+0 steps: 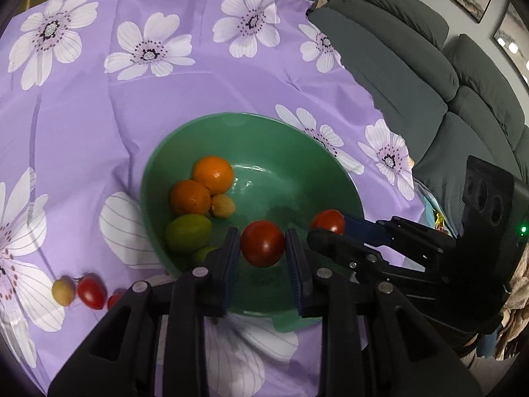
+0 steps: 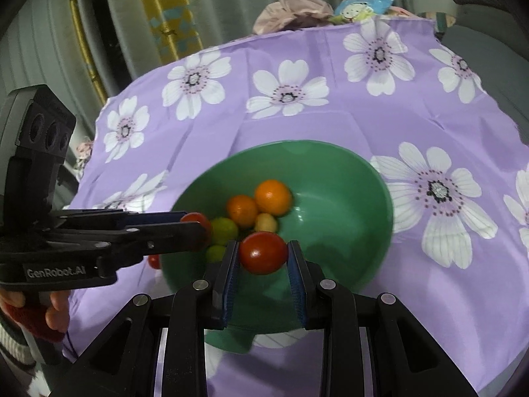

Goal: Organize fruits
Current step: 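Lower the red tomato into the bowl and open the left tool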

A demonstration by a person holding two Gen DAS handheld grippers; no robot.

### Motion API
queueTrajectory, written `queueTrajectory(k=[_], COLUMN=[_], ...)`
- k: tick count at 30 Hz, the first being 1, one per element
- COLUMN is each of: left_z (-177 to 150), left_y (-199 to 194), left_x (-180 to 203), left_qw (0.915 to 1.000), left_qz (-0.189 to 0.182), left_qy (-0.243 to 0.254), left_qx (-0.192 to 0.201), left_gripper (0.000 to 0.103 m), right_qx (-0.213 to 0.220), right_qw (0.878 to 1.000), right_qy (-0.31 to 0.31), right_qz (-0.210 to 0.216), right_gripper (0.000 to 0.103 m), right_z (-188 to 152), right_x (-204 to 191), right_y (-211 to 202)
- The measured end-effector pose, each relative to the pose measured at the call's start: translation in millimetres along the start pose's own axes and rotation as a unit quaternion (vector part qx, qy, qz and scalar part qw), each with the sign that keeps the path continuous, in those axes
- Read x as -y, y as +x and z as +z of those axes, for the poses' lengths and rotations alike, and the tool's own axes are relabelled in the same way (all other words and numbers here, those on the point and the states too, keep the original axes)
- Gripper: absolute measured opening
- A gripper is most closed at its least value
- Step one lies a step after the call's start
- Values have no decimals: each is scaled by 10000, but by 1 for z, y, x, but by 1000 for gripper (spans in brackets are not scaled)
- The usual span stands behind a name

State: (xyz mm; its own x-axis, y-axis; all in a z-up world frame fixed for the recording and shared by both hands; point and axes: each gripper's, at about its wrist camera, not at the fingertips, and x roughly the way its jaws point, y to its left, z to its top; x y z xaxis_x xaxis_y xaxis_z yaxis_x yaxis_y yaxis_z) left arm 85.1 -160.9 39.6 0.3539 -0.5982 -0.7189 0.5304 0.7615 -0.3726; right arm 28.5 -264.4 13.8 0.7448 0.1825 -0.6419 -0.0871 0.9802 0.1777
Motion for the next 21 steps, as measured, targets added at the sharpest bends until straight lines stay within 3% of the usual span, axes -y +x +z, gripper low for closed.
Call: queueTrajectory(k=[8,14,21], left_z=[-1,-13,-52], left_y=[-11,-37,-72], left_x=[-7,-29,-80], left_qw=[9997,9978,9884], left_qz=[7,196,567], left_qy=[-207,-524,-1292], left_qx=[160,355,571], left_gripper=[43,45,45], right_qx=[30,105,213], right_qw=[9999,9998,9994], right_qy=[99,144,-94], right_qz=[-48,117,243], right_gripper=[31,31,31], right_z=[-1,-1,2], right_x=[7,6,-13], right_y=[-4,-10,-18])
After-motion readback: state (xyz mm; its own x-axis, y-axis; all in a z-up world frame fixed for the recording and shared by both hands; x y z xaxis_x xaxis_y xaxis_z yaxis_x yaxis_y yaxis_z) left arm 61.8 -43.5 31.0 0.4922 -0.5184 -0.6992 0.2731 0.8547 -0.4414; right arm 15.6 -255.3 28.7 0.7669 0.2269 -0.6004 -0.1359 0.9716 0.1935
